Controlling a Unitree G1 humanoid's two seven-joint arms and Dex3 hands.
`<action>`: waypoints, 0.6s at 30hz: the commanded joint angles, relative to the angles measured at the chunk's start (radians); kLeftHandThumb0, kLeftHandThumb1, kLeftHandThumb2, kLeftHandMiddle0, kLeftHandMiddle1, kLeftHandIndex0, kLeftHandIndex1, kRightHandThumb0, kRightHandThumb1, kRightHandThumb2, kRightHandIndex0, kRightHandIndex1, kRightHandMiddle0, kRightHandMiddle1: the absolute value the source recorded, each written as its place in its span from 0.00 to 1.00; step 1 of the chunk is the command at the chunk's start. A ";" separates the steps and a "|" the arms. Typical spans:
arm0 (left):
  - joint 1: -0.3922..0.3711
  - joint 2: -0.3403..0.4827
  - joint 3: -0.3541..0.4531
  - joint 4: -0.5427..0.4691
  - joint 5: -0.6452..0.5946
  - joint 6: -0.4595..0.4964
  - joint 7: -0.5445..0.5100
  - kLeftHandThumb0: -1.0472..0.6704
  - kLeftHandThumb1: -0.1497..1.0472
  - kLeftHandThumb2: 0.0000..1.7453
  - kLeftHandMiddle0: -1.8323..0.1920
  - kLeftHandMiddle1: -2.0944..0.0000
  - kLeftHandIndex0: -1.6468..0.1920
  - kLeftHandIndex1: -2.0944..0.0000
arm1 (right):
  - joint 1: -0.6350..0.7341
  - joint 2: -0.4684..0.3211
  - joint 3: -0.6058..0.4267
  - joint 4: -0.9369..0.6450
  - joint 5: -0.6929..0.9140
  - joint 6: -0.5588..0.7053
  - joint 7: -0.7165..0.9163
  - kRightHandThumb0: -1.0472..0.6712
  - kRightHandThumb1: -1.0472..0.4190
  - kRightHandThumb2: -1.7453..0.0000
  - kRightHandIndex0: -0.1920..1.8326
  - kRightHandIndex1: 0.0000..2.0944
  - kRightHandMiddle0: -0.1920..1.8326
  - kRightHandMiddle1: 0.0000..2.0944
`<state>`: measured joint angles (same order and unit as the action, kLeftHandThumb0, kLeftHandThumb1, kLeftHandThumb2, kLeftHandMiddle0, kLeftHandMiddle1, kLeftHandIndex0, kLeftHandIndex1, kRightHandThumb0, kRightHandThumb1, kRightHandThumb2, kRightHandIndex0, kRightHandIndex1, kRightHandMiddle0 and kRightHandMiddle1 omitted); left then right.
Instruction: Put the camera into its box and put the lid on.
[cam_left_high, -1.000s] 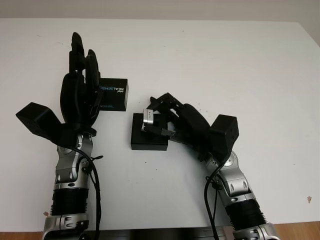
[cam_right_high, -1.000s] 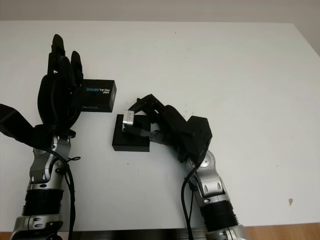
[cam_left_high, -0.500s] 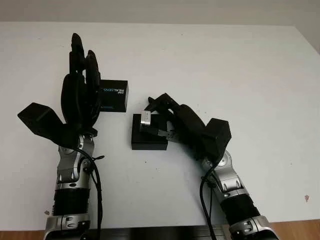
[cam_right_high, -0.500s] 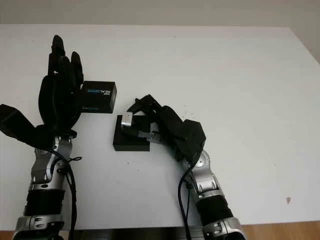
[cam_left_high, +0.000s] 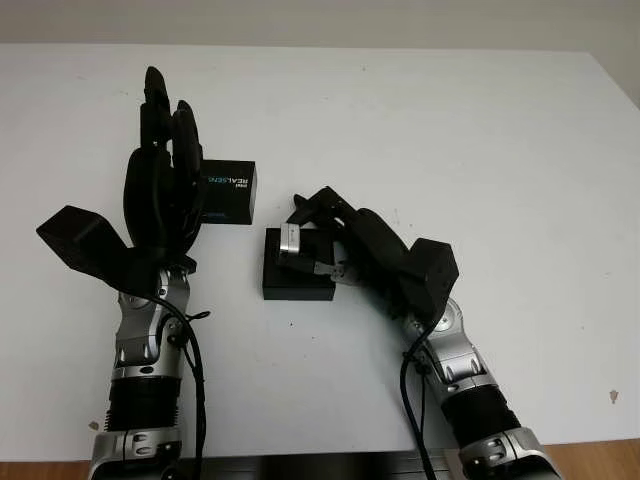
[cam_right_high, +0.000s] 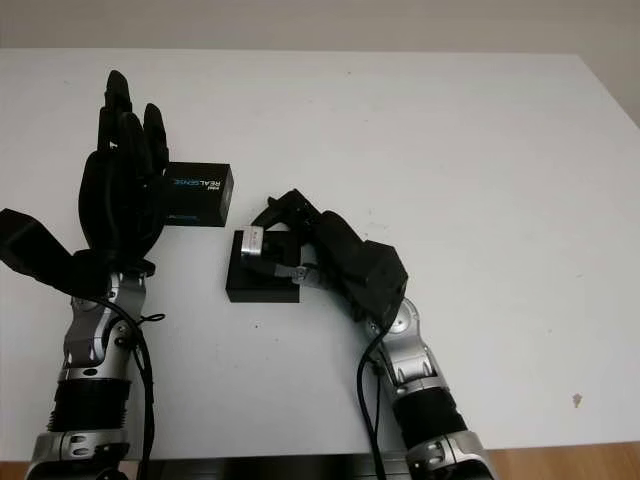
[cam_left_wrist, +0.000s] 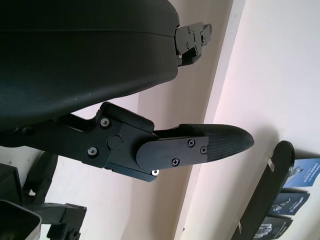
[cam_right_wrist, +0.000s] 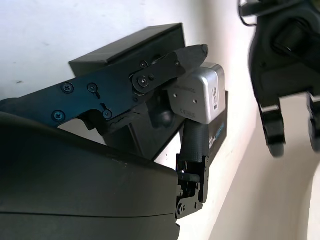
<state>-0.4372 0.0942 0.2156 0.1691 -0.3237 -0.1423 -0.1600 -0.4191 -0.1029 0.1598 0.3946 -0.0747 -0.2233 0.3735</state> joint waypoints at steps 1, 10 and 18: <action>-0.001 0.003 -0.001 -0.022 0.003 -0.005 -0.005 0.19 1.00 0.28 1.00 1.00 1.00 1.00 | 0.033 -0.043 0.022 -0.031 -0.034 0.007 0.013 0.32 0.01 0.97 0.20 0.00 0.14 0.82; 0.003 0.011 0.004 -0.026 -0.004 -0.001 -0.022 0.20 1.00 0.28 1.00 1.00 1.00 1.00 | 0.072 -0.167 0.010 -0.282 -0.069 0.024 0.053 0.33 0.04 0.97 0.11 0.00 0.03 0.52; 0.006 0.014 0.005 -0.031 -0.004 0.002 -0.027 0.20 1.00 0.28 1.00 1.00 1.00 1.00 | 0.107 -0.229 -0.033 -0.435 -0.053 0.025 0.052 0.34 0.04 0.97 0.04 0.02 0.07 0.26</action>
<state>-0.4370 0.1037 0.2201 0.1567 -0.3274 -0.1412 -0.1842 -0.3270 -0.3206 0.1372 -0.0131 -0.1357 -0.1861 0.4301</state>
